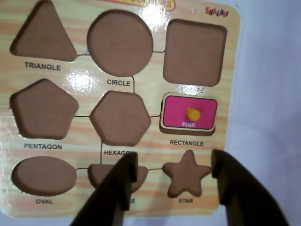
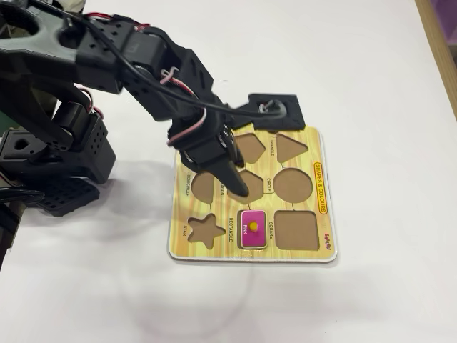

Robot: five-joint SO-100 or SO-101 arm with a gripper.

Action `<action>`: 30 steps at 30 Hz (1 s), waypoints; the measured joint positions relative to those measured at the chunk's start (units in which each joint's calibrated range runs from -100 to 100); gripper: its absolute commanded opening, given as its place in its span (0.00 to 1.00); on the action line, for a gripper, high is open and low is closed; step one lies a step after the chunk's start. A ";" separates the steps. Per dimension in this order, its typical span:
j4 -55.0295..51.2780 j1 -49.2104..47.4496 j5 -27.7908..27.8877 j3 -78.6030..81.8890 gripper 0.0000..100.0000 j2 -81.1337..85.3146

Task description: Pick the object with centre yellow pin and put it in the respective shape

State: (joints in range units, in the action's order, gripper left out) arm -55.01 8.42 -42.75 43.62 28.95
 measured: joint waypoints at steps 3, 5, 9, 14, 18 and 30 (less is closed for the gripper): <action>0.00 -1.12 -3.43 3.69 0.18 5.24; 0.00 -1.50 -5.10 6.21 0.18 8.51; 0.00 -1.87 -8.11 11.87 0.18 16.49; 0.00 -1.87 -10.82 18.97 0.18 26.80; 0.00 -1.96 -13.10 26.17 0.18 36.17; 0.00 -2.71 -16.59 45.95 0.18 61.77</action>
State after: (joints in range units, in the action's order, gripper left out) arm -55.01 5.71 -59.33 89.57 90.72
